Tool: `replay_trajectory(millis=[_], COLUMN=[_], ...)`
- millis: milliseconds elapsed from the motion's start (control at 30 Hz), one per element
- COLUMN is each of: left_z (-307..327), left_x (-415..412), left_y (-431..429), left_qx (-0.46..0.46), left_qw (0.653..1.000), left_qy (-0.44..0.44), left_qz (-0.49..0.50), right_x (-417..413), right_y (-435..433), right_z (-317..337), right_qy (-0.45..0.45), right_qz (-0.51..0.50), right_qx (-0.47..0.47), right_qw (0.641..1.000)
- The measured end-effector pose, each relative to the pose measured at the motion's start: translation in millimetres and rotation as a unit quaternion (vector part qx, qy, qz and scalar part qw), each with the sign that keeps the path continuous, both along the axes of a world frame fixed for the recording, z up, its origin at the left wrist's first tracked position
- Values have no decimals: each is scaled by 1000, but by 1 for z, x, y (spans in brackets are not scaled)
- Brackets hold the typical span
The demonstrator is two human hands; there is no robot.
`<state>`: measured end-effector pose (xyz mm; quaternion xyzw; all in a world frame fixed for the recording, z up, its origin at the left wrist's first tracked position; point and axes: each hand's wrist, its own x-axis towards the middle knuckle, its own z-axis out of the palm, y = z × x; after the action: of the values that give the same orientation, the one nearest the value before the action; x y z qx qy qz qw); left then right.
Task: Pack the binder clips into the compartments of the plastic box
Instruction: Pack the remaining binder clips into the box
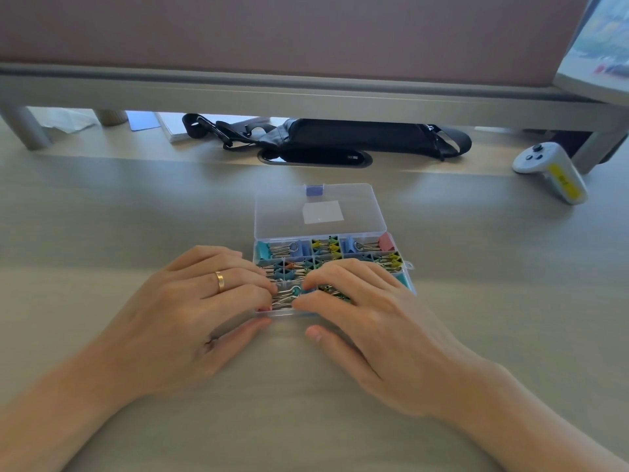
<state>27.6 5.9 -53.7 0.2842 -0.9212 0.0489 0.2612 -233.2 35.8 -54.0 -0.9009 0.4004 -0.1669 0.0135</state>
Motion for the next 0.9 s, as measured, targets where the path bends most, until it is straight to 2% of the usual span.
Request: replay_trajectory(millis=[100, 267, 400, 500, 567, 667, 900], left_z=[0, 0, 2, 3, 2, 1, 0], left_x=[0, 0, -2, -4, -5, -6, -8], left_y=[0, -1, 0, 1, 1, -1, -1], left_qx=[-5, 8, 24, 49, 57, 58, 47], left_qw=[1000, 1000, 999, 998, 998, 997, 998], left_qy=[-10, -19, -22, -25, -33, -35, -32], left_qz=[1, -1, -3, -14, -21, -26, -28], right_x=[1, 0, -6, -37, -67, -97, -98], right_y=[0, 1, 0, -1, 3, 14, 16], right_z=[1, -1, 2, 10, 12, 3, -6], right_qy=[25, 34, -37, -95, -88, -66, -35], right_qz=[2, -2, -3, -70, -91, -67, -38], right_qx=[-31, -31, -38, -55, -49, -20, -29], right_qw=[999, 999, 999, 992, 991, 995, 998])
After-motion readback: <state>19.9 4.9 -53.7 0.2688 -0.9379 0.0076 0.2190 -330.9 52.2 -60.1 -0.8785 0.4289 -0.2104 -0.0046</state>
